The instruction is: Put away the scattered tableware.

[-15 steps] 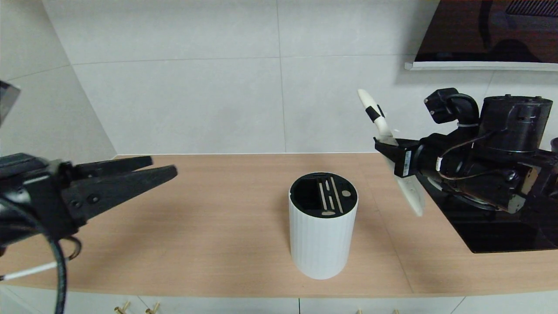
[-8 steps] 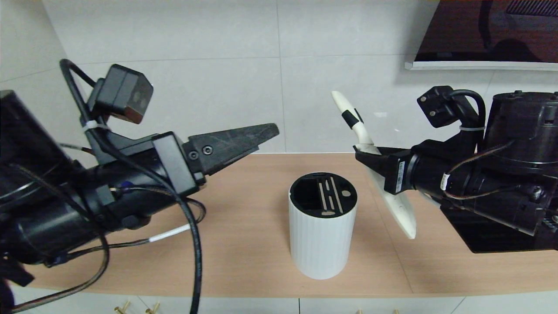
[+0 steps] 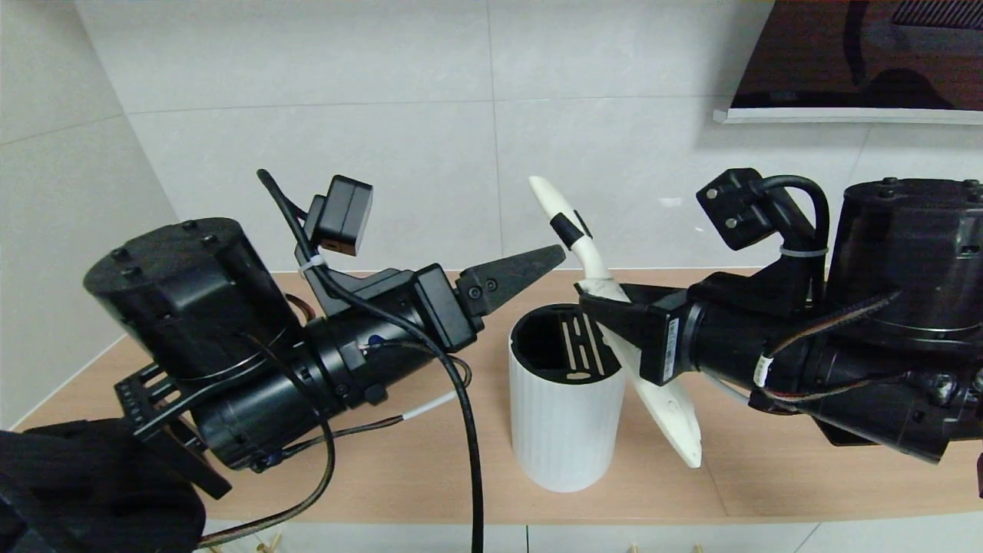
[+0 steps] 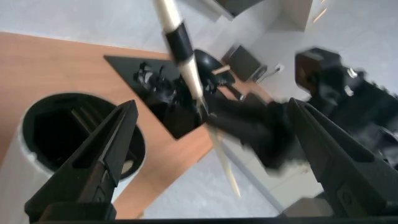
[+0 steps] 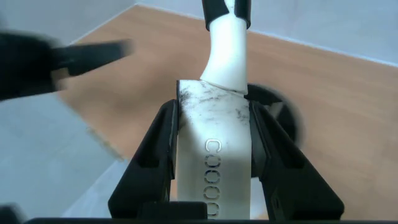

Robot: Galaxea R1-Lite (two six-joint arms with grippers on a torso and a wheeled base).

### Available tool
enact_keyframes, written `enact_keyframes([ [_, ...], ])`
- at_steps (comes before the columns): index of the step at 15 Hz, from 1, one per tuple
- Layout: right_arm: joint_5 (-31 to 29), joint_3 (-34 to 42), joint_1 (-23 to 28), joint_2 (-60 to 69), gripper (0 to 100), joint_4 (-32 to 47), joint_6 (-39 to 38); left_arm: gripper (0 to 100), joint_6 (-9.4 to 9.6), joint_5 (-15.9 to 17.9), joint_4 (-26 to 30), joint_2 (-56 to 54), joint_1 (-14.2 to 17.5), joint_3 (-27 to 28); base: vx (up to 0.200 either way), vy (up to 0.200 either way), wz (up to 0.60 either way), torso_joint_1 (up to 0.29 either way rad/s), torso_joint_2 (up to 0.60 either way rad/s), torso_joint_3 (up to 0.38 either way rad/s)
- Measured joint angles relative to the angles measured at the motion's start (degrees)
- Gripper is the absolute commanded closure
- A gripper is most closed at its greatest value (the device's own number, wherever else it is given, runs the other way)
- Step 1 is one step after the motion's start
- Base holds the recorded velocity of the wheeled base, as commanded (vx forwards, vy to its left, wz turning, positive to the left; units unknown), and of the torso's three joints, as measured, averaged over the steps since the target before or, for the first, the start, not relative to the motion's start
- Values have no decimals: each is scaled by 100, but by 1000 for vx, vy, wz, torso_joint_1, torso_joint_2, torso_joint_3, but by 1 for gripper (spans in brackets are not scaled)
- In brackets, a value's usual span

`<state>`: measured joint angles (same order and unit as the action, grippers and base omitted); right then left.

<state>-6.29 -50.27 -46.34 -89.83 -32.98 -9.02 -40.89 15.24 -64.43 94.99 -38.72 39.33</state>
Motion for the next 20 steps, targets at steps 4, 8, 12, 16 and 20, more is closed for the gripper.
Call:
enact_keyframes([
  [4, -11, -2, -335, -90, 100, -11, -113, 0, 11, -336, -85, 252, -52, 113, 0, 0, 0, 0, 0, 0],
  [8, -22, 41, -650, -118, 100, -9, -246, 0, 5, -477, -96, 424, -56, 245, 0, 0, 0, 0, 0, 0],
  [12, -24, 113, -779, -129, 100, -35, -250, 0, 5, -462, -96, 466, -56, 256, 0, 0, 0, 0, 0, 0],
  [16, -22, 152, -834, -121, 100, -39, -247, 0, 5, -460, -96, 446, -41, 262, 0, 0, 0, 0, 0, 0],
  [20, -22, 168, -840, -118, 100, -39, -257, 100, 11, -457, -94, 466, -39, 256, 0, 0, 0, 0, 0, 0],
])
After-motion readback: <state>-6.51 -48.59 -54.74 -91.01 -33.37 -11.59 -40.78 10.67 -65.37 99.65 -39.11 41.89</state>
